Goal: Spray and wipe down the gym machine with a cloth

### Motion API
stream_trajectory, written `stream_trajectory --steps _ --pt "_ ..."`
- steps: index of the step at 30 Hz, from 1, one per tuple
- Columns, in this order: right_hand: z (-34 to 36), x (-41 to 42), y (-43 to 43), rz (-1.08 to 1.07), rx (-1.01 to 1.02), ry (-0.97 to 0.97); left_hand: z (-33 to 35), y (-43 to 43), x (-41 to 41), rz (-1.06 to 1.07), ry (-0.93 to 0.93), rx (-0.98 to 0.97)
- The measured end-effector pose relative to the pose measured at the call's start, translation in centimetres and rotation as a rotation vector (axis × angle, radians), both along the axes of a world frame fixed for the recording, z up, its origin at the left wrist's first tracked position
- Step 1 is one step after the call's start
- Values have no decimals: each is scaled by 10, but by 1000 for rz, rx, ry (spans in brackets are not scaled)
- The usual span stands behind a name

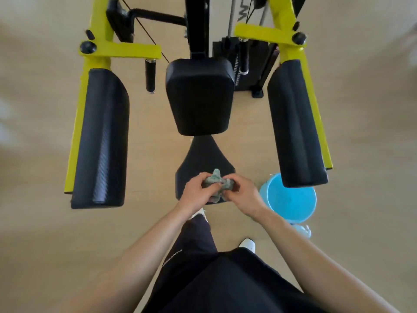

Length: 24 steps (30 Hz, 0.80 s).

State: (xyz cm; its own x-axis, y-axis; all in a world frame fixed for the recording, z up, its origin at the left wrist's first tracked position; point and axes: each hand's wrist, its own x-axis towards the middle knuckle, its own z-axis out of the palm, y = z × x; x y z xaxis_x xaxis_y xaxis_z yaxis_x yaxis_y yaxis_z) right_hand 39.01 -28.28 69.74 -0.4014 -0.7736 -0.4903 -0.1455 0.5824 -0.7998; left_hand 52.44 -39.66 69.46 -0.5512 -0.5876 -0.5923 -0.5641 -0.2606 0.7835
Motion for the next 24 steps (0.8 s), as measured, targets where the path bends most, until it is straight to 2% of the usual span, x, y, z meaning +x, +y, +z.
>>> stream_trajectory --steps 4,8,13,18,24 --pt "-21 -3 85 -171 65 -89 -10 73 -8 -122 -64 15" --pt "-39 -8 175 -465 122 -289 -28 146 -21 -283 -85 60" --pt "-62 -24 270 -837 118 -500 -54 223 -60 -324 -168 114" --pt "-85 -50 325 -1044 183 -493 -75 268 -121 -390 -208 111" --pt "-118 -109 332 -1215 221 -459 -92 272 -187 -444 -236 126"
